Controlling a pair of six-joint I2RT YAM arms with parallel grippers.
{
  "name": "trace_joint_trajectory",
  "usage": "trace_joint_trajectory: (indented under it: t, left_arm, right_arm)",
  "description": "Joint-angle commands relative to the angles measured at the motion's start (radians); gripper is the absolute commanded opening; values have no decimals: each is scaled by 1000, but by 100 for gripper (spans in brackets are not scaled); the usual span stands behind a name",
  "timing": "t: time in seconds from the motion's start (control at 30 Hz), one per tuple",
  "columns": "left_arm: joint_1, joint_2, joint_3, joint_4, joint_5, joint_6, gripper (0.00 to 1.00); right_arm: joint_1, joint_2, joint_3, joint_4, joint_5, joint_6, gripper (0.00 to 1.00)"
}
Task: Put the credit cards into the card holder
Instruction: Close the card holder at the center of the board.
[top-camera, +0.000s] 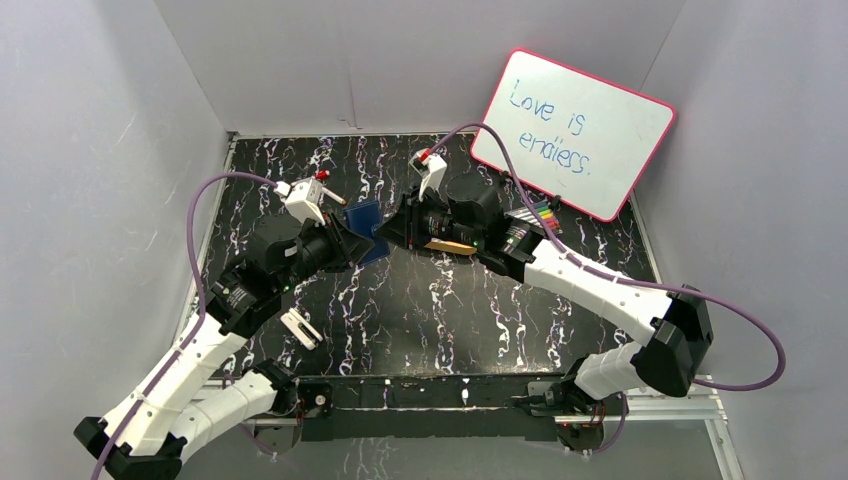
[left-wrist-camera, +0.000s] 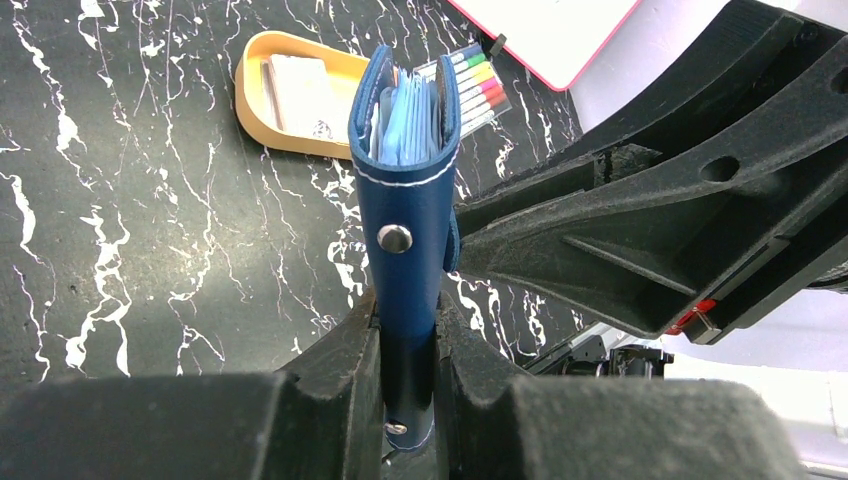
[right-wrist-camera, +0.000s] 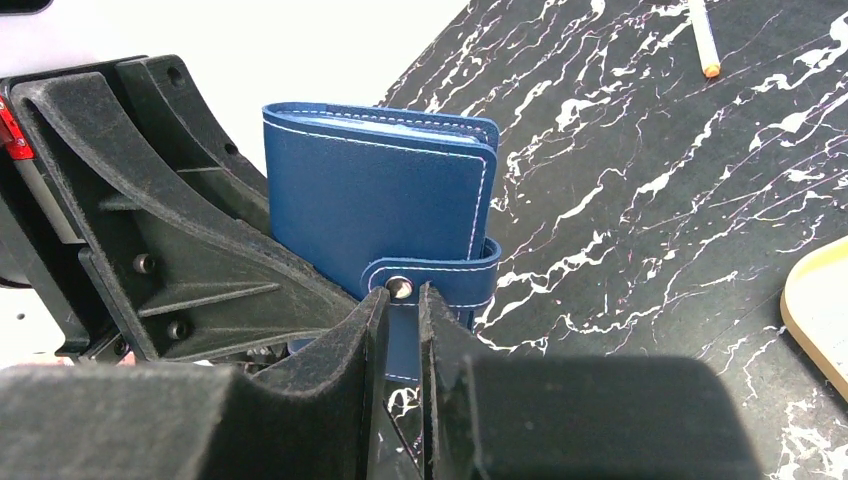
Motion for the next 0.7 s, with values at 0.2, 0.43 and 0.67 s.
trace_joint_trajectory:
  t: [0.2, 0.43, 0.67]
  left_arm:
    - [1, 11, 38, 63, 93, 5, 0]
    - [1, 17, 38, 79, 131, 8, 0]
    - [1, -4, 25, 69, 88, 27, 0]
  right_arm:
    - [13, 28, 68, 27, -14, -10, 25]
    - [15, 50, 83, 17, -8, -10, 24]
    - [15, 13, 79, 0, 8, -24, 27]
